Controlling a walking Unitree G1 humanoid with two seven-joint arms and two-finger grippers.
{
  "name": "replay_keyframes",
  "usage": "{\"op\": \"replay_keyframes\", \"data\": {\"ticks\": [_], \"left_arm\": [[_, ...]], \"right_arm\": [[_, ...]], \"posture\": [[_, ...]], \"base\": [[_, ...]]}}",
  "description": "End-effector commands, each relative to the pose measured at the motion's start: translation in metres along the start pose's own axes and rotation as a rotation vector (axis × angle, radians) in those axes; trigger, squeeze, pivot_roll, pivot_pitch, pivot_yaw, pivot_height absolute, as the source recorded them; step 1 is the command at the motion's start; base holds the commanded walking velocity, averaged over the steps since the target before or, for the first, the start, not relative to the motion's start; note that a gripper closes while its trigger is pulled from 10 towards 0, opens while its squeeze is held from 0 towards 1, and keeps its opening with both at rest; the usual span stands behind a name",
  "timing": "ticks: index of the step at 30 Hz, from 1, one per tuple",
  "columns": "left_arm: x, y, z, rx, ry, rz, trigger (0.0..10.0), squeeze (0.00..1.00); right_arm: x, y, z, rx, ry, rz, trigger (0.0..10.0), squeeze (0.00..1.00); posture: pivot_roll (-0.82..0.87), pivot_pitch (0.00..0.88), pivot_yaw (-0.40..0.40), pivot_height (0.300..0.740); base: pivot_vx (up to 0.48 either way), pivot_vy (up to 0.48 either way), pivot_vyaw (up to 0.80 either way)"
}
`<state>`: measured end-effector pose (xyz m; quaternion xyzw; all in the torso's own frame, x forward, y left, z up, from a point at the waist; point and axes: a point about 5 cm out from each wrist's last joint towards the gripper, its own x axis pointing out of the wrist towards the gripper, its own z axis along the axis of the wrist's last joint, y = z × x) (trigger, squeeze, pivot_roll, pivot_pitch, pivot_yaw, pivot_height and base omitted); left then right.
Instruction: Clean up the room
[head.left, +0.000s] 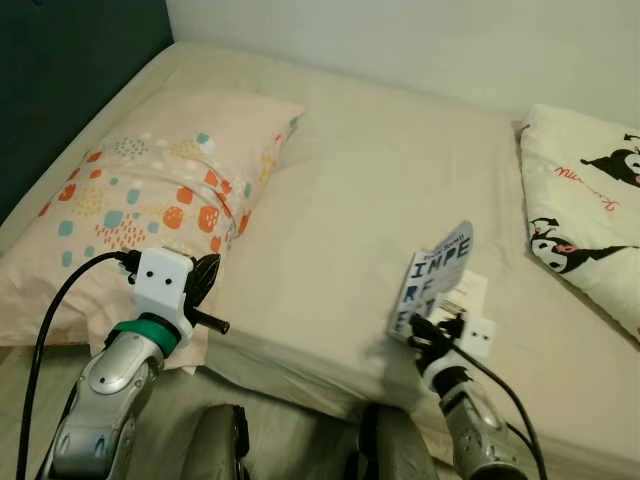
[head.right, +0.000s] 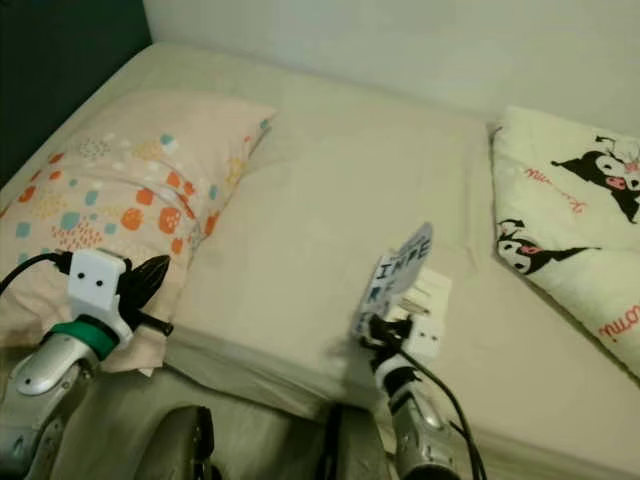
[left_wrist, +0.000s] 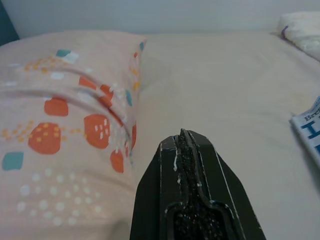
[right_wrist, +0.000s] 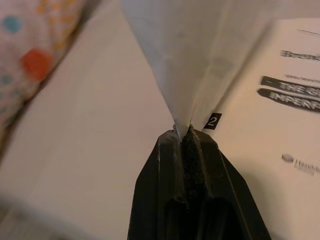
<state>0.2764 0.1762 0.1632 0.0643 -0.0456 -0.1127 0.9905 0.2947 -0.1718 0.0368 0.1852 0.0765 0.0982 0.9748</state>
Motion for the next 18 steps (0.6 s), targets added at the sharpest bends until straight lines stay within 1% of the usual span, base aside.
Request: {"op": "replay_keyframes", "data": {"ticks": [1, 3, 5, 7, 8, 9, 10, 11, 13, 16, 17, 18], "left_arm": [[-0.003, -0.004, -0.009, -0.003, 0.024, -0.004, 10.0, 0.0], [-0.003, -0.004, -0.009, -0.003, 0.024, -0.004, 10.0, 0.0], [-0.004, -0.007, -0.011, -0.002, 0.021, -0.006, 10.0, 0.0], [-0.004, -0.007, -0.011, -0.002, 0.021, -0.006, 10.0, 0.0], [-0.005, -0.007, -0.012, -0.002, 0.019, -0.005, 10.0, 0.0], [-0.006, -0.008, -0.013, -0.003, 0.019, -0.002, 10.0, 0.0], [-0.006, -0.008, -0.013, -0.003, 0.019, -0.002, 10.0, 0.0], [-0.006, -0.009, -0.014, -0.003, 0.02, 0.0, 10.0, 0.0], [-0.008, -0.011, -0.016, -0.002, 0.024, -0.001, 10.0, 0.0], [-0.008, -0.012, -0.017, -0.001, 0.026, -0.002, 10.0, 0.0], [-0.009, -0.012, -0.018, 0.001, 0.03, -0.003, 10.0, 0.0], [-0.009, -0.012, -0.018, 0.001, 0.03, -0.003, 10.0, 0.0]], "right_arm": [[-0.008, 0.004, -0.006, -0.012, 0.067, 0.103, 0.0, 0.0], [-0.008, 0.004, -0.006, -0.012, 0.067, 0.103, 0.0, 0.0], [-0.017, 0.007, -0.006, -0.016, 0.121, 0.194, 0.0, 0.0], [-0.017, 0.007, -0.006, -0.016, 0.121, 0.194, 0.0, 0.0], [-0.022, 0.007, -0.006, -0.029, 0.154, 0.238, 0.0, 0.0], [-0.03, 0.003, -0.008, -0.058, 0.2, 0.259, 0.0, 0.0], [-0.03, 0.003, -0.008, -0.058, 0.2, 0.259, 0.0, 0.0], [-0.036, -0.003, -0.01, -0.08, 0.236, 0.248, 0.0, 0.0], [-0.043, -0.016, -0.015, -0.115, 0.288, 0.176, 0.0, 0.0], [-0.044, -0.02, -0.017, -0.127, 0.302, 0.149, 0.0, 0.0], [-0.047, -0.024, -0.022, -0.14, 0.337, 0.126, 0.0, 0.0], [-0.047, -0.024, -0.022, -0.14, 0.337, 0.126, 0.0, 0.0]], "posture": [[0.13, 0.067, -0.026, 0.615], [0.13, 0.067, -0.026, 0.615], [0.13, 0.068, -0.027, 0.615], [0.13, 0.068, -0.027, 0.615], [0.13, 0.068, -0.027, 0.615], [0.13, 0.063, -0.028, 0.615], [0.13, 0.063, -0.028, 0.615], [0.13, 0.063, -0.028, 0.615], [0.13, 0.063, -0.028, 0.615], [0.13, 0.063, -0.028, 0.615], [0.13, 0.063, -0.028, 0.615], [0.13, 0.063, -0.028, 0.615]], "base": [[0.0, 0.0, 0.0], [0.0, 0.0, 0.0], [0.0, 0.0, 0.0], [0.0, 0.0, 0.0], [0.0, 0.0, 0.0], [0.0, 0.0, 0.0], [0.0, 0.0, 0.0], [0.0, 0.0, 0.0], [0.0, 0.0, 0.0], [0.0, 0.0, 0.0], [0.0, 0.0, 0.0], [0.0, 0.0, 0.0]]}}
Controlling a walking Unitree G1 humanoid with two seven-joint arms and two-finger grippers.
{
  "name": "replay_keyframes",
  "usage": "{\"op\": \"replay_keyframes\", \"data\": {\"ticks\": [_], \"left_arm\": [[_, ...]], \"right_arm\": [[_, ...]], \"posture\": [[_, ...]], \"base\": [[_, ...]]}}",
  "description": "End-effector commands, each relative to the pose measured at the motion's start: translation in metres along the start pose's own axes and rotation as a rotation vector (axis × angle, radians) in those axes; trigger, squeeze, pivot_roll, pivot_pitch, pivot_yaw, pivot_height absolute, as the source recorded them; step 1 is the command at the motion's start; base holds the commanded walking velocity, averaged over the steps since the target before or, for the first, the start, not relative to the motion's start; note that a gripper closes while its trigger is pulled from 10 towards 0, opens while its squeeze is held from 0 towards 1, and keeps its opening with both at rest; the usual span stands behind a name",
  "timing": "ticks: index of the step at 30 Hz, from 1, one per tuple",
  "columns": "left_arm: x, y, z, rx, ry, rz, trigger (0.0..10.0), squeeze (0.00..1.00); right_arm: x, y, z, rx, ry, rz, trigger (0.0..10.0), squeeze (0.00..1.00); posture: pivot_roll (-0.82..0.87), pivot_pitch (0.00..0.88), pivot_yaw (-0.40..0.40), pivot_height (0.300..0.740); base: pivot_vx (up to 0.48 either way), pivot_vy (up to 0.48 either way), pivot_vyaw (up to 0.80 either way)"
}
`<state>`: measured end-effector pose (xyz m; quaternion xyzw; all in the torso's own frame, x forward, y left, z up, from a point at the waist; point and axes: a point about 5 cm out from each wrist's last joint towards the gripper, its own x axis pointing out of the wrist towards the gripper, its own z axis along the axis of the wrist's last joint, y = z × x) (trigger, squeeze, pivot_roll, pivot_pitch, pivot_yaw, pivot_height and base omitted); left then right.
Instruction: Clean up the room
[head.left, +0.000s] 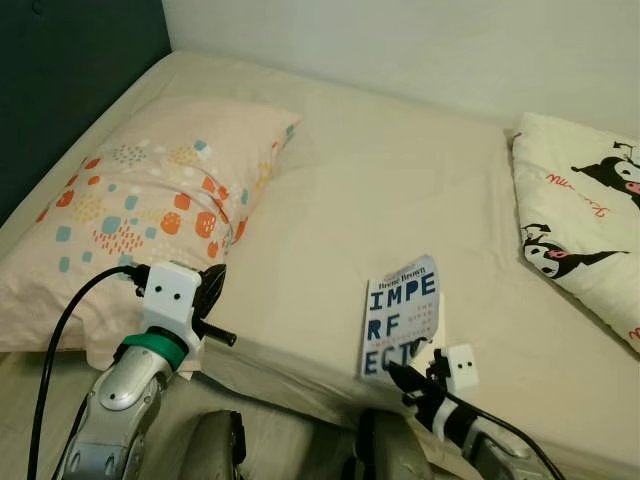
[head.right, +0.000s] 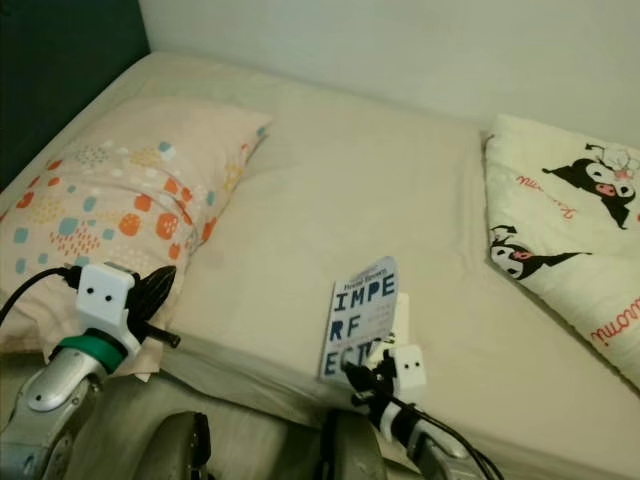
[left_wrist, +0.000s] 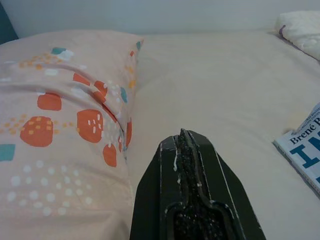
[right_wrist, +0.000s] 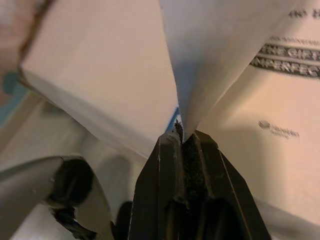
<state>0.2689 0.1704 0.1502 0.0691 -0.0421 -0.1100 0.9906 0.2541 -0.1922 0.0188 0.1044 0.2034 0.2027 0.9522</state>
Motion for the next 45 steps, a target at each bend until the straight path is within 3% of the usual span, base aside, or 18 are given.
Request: {"op": "replay_keyframes", "data": {"ticks": [1, 2, 3, 4, 5, 6, 12, 19, 28, 29, 31, 33, 34, 36, 41, 42, 44, 45], "left_arm": [[-0.003, -0.004, -0.008, -0.001, 0.03, -0.01, 10.0, 0.0], [-0.003, -0.006, -0.011, 0.014, 0.044, -0.017, 10.0, 0.0], [-0.003, -0.006, -0.011, 0.014, 0.044, -0.017, 10.0, 0.0], [-0.004, -0.007, -0.014, 0.025, 0.055, -0.021, 10.0, 0.0], [-0.004, -0.007, -0.014, 0.025, 0.055, -0.021, 10.0, 0.0], [-0.006, -0.007, -0.016, 0.033, 0.068, -0.026, 10.0, 0.0], [-0.009, -0.006, -0.024, 0.054, 0.099, -0.027, 10.0, 0.0], [-0.011, -0.007, -0.027, 0.057, 0.108, -0.026, 10.0, 0.0], [-0.011, -0.007, -0.028, 0.059, 0.111, -0.027, 10.0, 0.0], [-0.017, -0.006, -0.034, 0.079, 0.14, -0.036, 10.0, 0.0], [-0.017, -0.006, -0.034, 0.079, 0.14, -0.036, 10.0, 0.0], [-0.025, -0.005, -0.042, 0.107, 0.182, -0.047, 10.0, 0.0], [-0.025, -0.005, -0.042, 0.107, 0.182, -0.047, 10.0, 0.0], [-0.028, -0.004, -0.044, 0.119, 0.197, -0.05, 10.0, 0.0], [-0.031, -0.002, -0.043, 0.126, 0.202, -0.046, 10.0, 0.0], [-0.033, 0.0, -0.043, 0.13, 0.206, -0.042, 10.0, 0.0], [-0.035, 0.001, -0.043, 0.132, 0.208, -0.039, 10.0, 0.0], [-0.036, 0.001, -0.044, 0.134, 0.211, -0.038, 10.0, 0.0]], "right_arm": [[-0.007, -0.006, -0.017, -0.007, 0.098, -0.048, 0.0, 0.0], [-0.011, -0.01, -0.03, -0.02, 0.168, -0.093, 3.6, 0.0], [-0.011, -0.01, -0.03, -0.02, 0.168, -0.093, 3.6, 0.0], [-0.015, -0.012, -0.037, -0.015, 0.212, -0.121, 7.5, 0.0], [-0.015, -0.012, -0.037, -0.015, 0.212, -0.121, 7.5, 0.0], [-0.018, -0.013, -0.041, 0.004, 0.23, -0.14, 10.0, 1.0], [-0.022, -0.01, -0.036, 0.032, 0.212, -0.106, 10.0, 1.0], [-0.033, -0.042, -0.027, 0.052, 0.193, -0.256, 10.0, 1.0], [-0.034, -0.047, -0.023, 0.05, 0.169, -0.286, 10.0, 1.0], [-0.03, -0.065, 0.001, -0.037, 0.101, -0.461, 10.0, 1.0], [-0.03, -0.065, 0.001, -0.037, 0.101, -0.461, 10.0, 1.0], [-0.019, -0.082, 0.034, -0.151, 0.028, -0.671, 10.0, 1.0], [-0.019, -0.082, 0.034, -0.151, 0.028, -0.671, 10.0, 1.0], [-0.002, -0.078, 0.045, -0.222, 0.042, -0.705, 10.0, 1.0], [0.013, -0.067, 0.05, -0.248, 0.037, -0.677, 10.0, 1.0], [0.019, -0.062, 0.051, -0.264, 0.04, -0.656, 0.7, 1.0], [0.023, -0.059, 0.051, -0.275, 0.042, -0.647, 0.7, 1.0], [0.026, -0.056, 0.051, -0.296, 0.052, -0.639, 0.0, 0.55]], "posture": [[0.13, 0.061, -0.031, 0.615], [0.14, 0.062, -0.032, 0.615], [0.14, 0.062, -0.032, 0.615], [0.14, 0.062, -0.032, 0.615], [0.14, 0.062, -0.032, 0.615], [0.14, 0.062, -0.032, 0.615], [0.14, 0.062, -0.032, 0.615], [0.14, 0.063, -0.039, 0.615], [0.14, 0.064, -0.042, 0.615], [0.15, 0.075, -0.045, 0.615], [0.15, 0.075, -0.045, 0.615], [0.15, 0.094, -0.044, 0.615], [0.15, 0.094, -0.044, 0.615], [0.17, 0.112, -0.044, 0.615], [0.19, 0.13, -0.05, 0.615], [0.19, 0.135, -0.054, 0.615], [0.19, 0.135, -0.054, 0.615], [0.19, 0.141, -0.053, 0.615]], "base": [[0.0, 0.0, 0.0], [0.0, 0.0, 0.0], [0.0, 0.0, 0.0], [0.0, 0.0, 0.0], [0.0, 0.0, 0.0], [0.0, 0.0, 0.0], [0.0, 0.0, 0.0], [0.0, 0.0, 0.0], [0.0, 0.0, 0.0], [0.0, 0.0, 0.0], [0.0, 0.0, 0.0], [0.0, 0.0, 0.0], [0.0, 0.0, 0.0], [0.0, 0.0, 0.0], [0.0, 0.0, 0.0], [0.0, 0.0, 0.0], [0.0, 0.0, 0.0], [0.0, 0.0, 0.0]]}}
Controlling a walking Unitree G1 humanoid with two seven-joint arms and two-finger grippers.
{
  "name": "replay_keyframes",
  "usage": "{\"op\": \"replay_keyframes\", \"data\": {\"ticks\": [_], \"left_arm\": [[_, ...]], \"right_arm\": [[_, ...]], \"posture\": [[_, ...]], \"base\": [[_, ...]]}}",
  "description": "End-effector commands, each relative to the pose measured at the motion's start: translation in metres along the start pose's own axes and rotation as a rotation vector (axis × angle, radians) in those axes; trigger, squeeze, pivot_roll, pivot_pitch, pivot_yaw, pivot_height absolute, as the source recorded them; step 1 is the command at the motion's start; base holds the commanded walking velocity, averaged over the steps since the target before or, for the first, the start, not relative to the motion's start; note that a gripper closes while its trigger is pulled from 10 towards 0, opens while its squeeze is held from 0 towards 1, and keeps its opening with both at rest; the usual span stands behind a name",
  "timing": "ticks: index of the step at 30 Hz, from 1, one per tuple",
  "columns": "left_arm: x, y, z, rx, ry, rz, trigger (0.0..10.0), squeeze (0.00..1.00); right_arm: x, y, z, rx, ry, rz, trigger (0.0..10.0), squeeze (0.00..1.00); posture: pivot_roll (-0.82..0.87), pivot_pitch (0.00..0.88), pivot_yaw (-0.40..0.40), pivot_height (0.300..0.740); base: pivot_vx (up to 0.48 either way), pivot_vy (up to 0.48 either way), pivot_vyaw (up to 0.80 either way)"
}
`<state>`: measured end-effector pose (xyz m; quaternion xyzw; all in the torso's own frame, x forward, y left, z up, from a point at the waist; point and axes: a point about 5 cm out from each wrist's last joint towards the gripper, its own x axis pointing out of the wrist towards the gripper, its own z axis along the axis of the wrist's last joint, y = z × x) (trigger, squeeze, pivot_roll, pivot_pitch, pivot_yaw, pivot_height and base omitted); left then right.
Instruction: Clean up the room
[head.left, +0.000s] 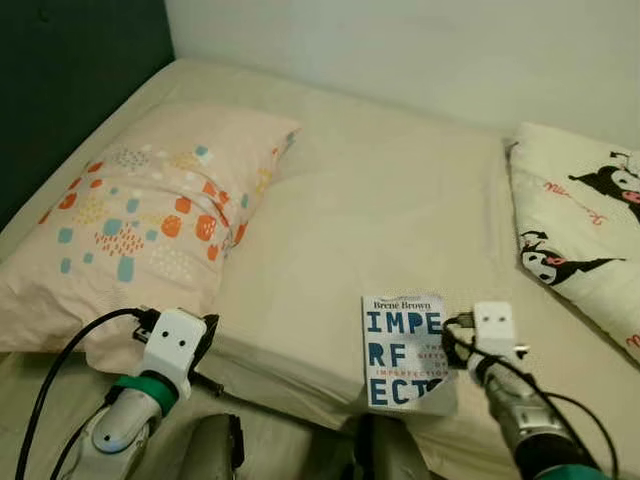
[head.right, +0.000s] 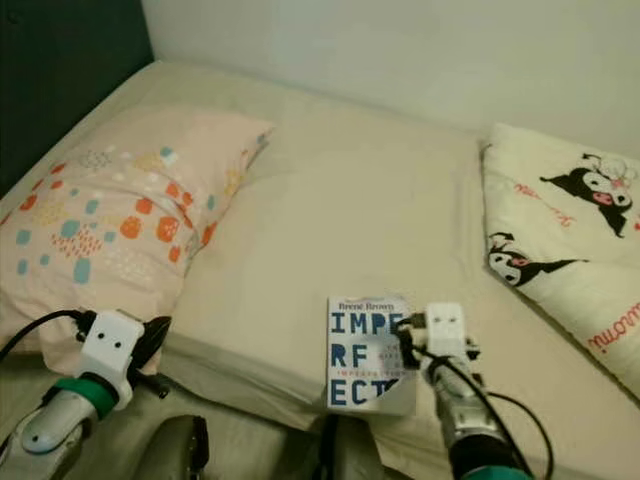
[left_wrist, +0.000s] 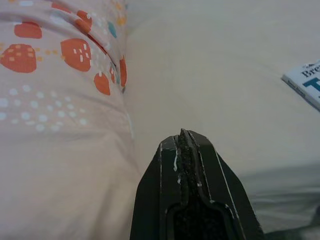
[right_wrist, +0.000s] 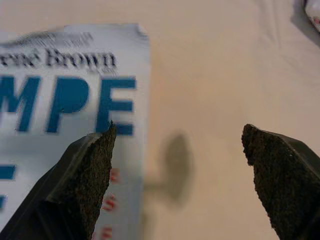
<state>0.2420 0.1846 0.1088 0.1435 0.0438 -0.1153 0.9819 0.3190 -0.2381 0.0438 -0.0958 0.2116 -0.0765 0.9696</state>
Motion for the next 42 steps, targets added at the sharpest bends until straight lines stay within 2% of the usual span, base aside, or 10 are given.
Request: {"op": "replay_keyframes", "data": {"ticks": [1, 2, 3, 9, 10, 12, 23, 29, 31, 42], "left_arm": [[-0.003, -0.001, -0.004, 0.005, 0.026, -0.008, 10.0, 0.0], [-0.003, -0.001, -0.004, 0.005, 0.026, -0.008, 10.0, 0.0], [-0.004, -0.001, -0.005, 0.007, 0.027, -0.008, 10.0, 0.0], [-0.004, -0.001, -0.004, 0.008, 0.028, -0.01, 10.0, 0.0], [-0.004, -0.004, -0.005, 0.008, 0.033, -0.021, 10.0, 0.0], [-0.005, -0.005, -0.006, 0.007, 0.035, -0.027, 10.0, 0.0], [-0.003, -0.008, -0.005, 0.004, 0.035, -0.038, 10.0, 0.0], [-0.003, -0.007, -0.004, 0.004, 0.031, -0.037, 10.0, 0.0], [-0.003, -0.007, -0.003, 0.003, 0.028, -0.036, 10.0, 0.0], [-0.001, -0.008, -0.002, -0.002, 0.025, -0.033, 10.0, 0.0]], "right_arm": [[0.0, 0.002, -0.004, -0.028, 0.012, -0.003, 0.0, 0.55], [0.0, 0.002, -0.004, -0.028, 0.012, -0.003, 0.0, 0.55], [0.0, 0.004, -0.005, -0.071, 0.015, -0.007, 0.0, 0.0], [0.0, 0.002, -0.007, -0.117, 0.021, -0.024, 0.0, 0.0], [-0.002, -0.013, -0.018, -0.225, 0.055, -0.077, 0.0, 0.0], [-0.005, -0.023, -0.025, -0.266, 0.082, -0.1, 0.0, 0.0], [-0.012, -0.04, -0.045, -0.347, 0.155, -0.131, 0.0, 0.0], [-0.015, -0.002, -0.063, -0.271, 0.244, 0.111, 0.0, 0.0], [-0.016, 0.026, -0.063, -0.184, 0.247, 0.243, 0.0, 0.0], [-0.013, 0.073, -0.041, 0.011, 0.192, 0.385, 0.0, 0.0]], "posture": [[0.19, 0.141, -0.053, 0.615], [0.19, 0.141, -0.053, 0.615], [0.19, 0.148, -0.049, 0.615], [0.19, 0.151, -0.047, 0.615], [0.18, 0.161, -0.037, 0.615], [0.17, 0.161, -0.035, 0.615], [0.17, 0.161, -0.035, 0.615], [0.17, 0.161, -0.035, 0.615], [0.17, 0.161, -0.035, 0.615], [0.17, 0.155, -0.037, 0.615]], "base": [[0.0, 0.0, 0.0], [0.0, 0.0, 0.0], [0.0, 0.0, 0.0], [0.0, 0.0, 0.0], [0.0, 0.0, 0.0], [0.0, 0.0, 0.0], [0.0, 0.0, 0.0], [0.0, 0.0, 0.0], [0.0, 0.0, 0.0], [0.0, 0.0, 0.0]]}}
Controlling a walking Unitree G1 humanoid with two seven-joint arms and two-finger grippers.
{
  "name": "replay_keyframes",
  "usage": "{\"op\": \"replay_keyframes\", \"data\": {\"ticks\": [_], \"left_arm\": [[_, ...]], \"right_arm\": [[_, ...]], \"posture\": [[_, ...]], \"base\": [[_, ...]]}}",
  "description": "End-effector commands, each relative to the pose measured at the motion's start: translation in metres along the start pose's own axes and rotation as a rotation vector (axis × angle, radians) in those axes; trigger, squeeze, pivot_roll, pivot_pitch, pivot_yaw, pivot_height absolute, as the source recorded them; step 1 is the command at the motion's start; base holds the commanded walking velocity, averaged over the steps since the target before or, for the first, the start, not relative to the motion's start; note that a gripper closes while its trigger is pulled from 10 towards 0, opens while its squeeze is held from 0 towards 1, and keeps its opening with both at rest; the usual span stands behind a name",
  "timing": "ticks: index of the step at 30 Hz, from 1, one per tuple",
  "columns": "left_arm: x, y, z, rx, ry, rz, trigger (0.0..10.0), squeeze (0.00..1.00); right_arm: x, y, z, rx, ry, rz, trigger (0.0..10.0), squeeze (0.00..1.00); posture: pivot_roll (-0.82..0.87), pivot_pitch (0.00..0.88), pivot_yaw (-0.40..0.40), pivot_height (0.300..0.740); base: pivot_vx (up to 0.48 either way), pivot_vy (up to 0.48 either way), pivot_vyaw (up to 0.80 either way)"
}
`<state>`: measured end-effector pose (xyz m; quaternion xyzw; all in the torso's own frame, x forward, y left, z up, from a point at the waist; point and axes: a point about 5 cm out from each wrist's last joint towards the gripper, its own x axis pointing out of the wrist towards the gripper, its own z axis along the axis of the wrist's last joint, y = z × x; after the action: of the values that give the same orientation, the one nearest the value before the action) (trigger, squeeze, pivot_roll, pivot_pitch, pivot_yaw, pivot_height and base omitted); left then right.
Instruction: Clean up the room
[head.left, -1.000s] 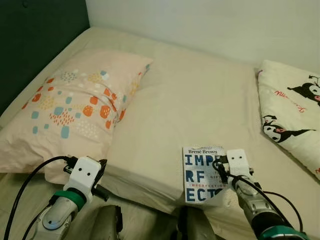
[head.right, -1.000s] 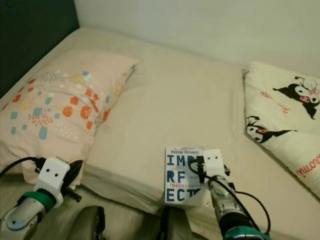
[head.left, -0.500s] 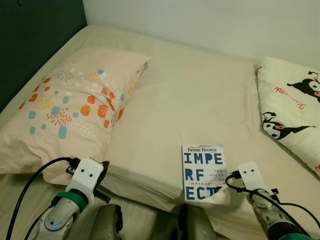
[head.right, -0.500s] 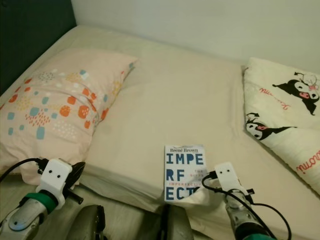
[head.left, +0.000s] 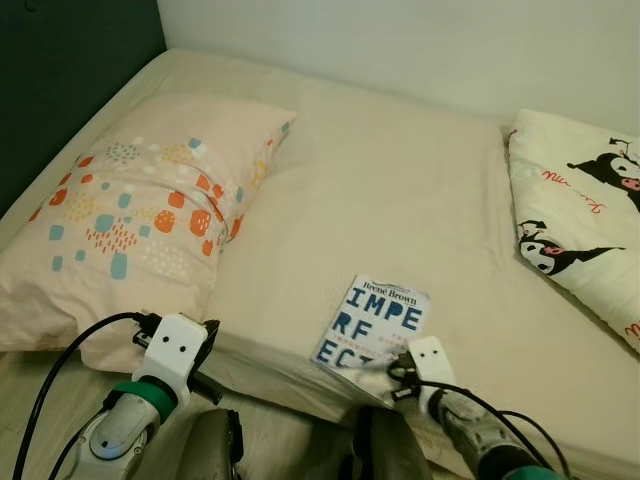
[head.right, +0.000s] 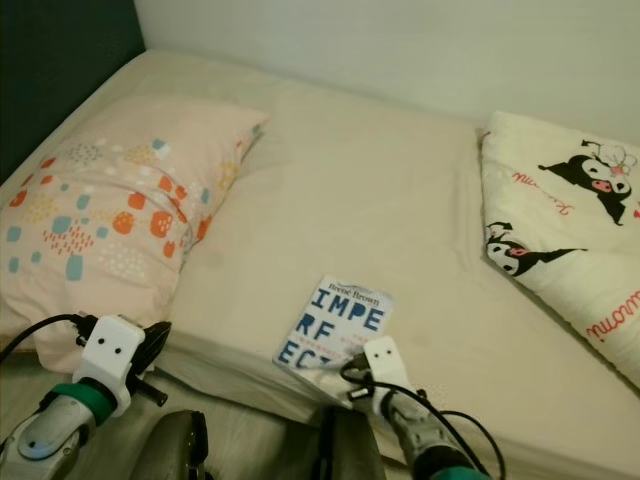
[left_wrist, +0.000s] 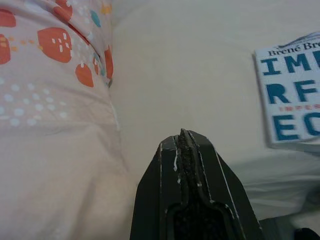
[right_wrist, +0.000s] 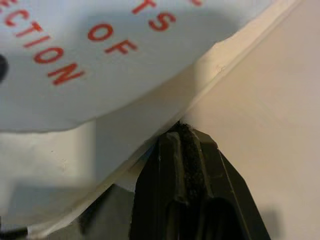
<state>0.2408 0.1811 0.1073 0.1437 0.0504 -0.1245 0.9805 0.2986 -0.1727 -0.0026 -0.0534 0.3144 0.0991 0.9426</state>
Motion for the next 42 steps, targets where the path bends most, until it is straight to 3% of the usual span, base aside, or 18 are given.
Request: {"op": "replay_keyframes", "data": {"ticks": [1, 9, 10, 13, 16, 17, 18, 21, 22, 30, 34, 35, 36, 37, 40, 41, 42], "left_arm": [[-0.001, -0.004, -0.002, -0.003, 0.014, -0.011, 10.0, 0.0], [0.0, -0.006, -0.002, -0.009, 0.012, -0.011, 10.0, 0.0], [0.0, -0.006, -0.002, -0.008, 0.012, -0.011, 10.0, 0.0], [0.0, -0.007, -0.002, -0.007, 0.012, -0.011, 10.0, 0.0], [-0.001, -0.006, -0.003, -0.006, 0.017, -0.008, 10.0, 0.0], [-0.001, -0.006, -0.003, -0.006, 0.017, -0.008, 10.0, 0.0], [-0.002, -0.006, -0.003, -0.005, 0.02, -0.009, 10.0, 0.0], [-0.002, -0.006, -0.003, -0.004, 0.02, -0.013, 10.0, 0.0], [-0.001, -0.007, -0.002, -0.001, 0.018, -0.019, 10.0, 0.0], [0.0, -0.006, 0.001, 0.004, 0.01, -0.02, 10.0, 0.0], [-0.003, 0.0, 0.002, 0.016, 0.01, -0.007, 10.0, 0.0], [-0.005, 0.003, 0.002, 0.021, 0.012, 0.0, 10.0, 0.0], [-0.009, 0.009, 0.002, 0.03, 0.019, 0.017, 10.0, 0.0], [-0.009, 0.009, 0.002, 0.03, 0.019, 0.017, 10.0, 0.0], [-0.012, 0.015, 0.001, 0.037, 0.025, 0.034, 10.0, 0.0], [-0.012, 0.015, 0.001, 0.037, 0.025, 0.034, 10.0, 0.0], [-0.012, 0.016, 0.001, 0.039, 0.027, 0.038, 10.0, 0.0]], "right_arm": [[0.003, 0.008, 0.008, 0.036, -0.03, 0.029, 0.0, 0.0], [0.009, 0.033, 0.036, 0.053, -0.143, 0.09, 0.0, 0.0], [0.009, 0.034, 0.033, 0.001, -0.124, 0.086, 0.0, 0.0], [0.009, 0.033, 0.031, -0.036, -0.106, 0.083, 0.0, 0.0], [0.005, 0.007, 0.015, -0.128, -0.01, -0.067, 0.0, 0.0], [0.005, 0.007, 0.015, -0.128, -0.01, -0.067, 0.0, 0.0], [0.002, -0.011, 0.012, -0.122, 0.017, -0.171, 0.0, 0.0], [0.001, -0.016, 0.012, -0.121, 0.023, -0.208, 0.0, 0.0], [0.0, -0.024, 0.016, -0.122, 0.022, -0.277, 0.0, 0.0], [0.001, -0.023, 0.027, -0.051, -0.022, -0.312, 0.0, 0.0], [0.005, -0.009, 0.036, 0.048, -0.057, -0.29, 0.0, 0.0], [0.007, -0.003, 0.038, 0.084, -0.063, -0.278, 0.0, 0.0], [0.012, 0.016, 0.044, 0.166, -0.061, -0.234, 0.0, 0.0], [0.012, 0.016, 0.044, 0.166, -0.061, -0.234, 0.0, 0.0], [0.016, 0.044, 0.048, 0.19, -0.023, -0.136, 0.0, 0.0], [0.016, 0.044, 0.048, 0.19, -0.023, -0.136, 0.0, 0.0], [0.017, 0.054, 0.049, 0.181, -0.02, -0.103, 0.0, 0.0]], "posture": [[0.17, 0.155, -0.037, 0.615], [0.16, 0.153, -0.041, 0.615], [0.17, 0.152, -0.046, 0.615], [0.17, 0.152, -0.046, 0.615], [0.17, 0.154, -0.047, 0.615], [0.17, 0.154, -0.047, 0.615], [0.17, 0.161, -0.041, 0.615], [0.17, 0.161, -0.041, 0.615], [0.18, 0.166, -0.039, 0.615], [0.2, 0.177, -0.038, 0.615], [0.22, 0.19, -0.032, 0.615], [0.22, 0.19, -0.032, 0.615], [0.23, 0.196, -0.029, 0.615], [0.23, 0.196, -0.029, 0.615], [0.24, 0.199, -0.03, 0.615], [0.24, 0.199, -0.03, 0.615], [0.24, 0.199, -0.03, 0.615]], "base": [[0.0, 0.0, 0.0], [0.0, 0.0, 0.0], [0.0, 0.0, 0.0], [0.0, 0.0, 0.0], [0.0, 0.0, 0.0], [0.0, 0.0, 0.0], [0.0, 0.0, 0.0], [0.0, 0.0, 0.0], [0.0, 0.0, 0.0], [0.0, 0.0, 0.0], [0.0, 0.0, 0.0], [0.0, 0.0, 0.0], [0.0, 0.0, 0.0], [0.0, 0.0, 0.0], [0.0, 0.0, 0.0], [0.0, 0.0, 0.0], [0.0, 0.0, 0.0]]}}
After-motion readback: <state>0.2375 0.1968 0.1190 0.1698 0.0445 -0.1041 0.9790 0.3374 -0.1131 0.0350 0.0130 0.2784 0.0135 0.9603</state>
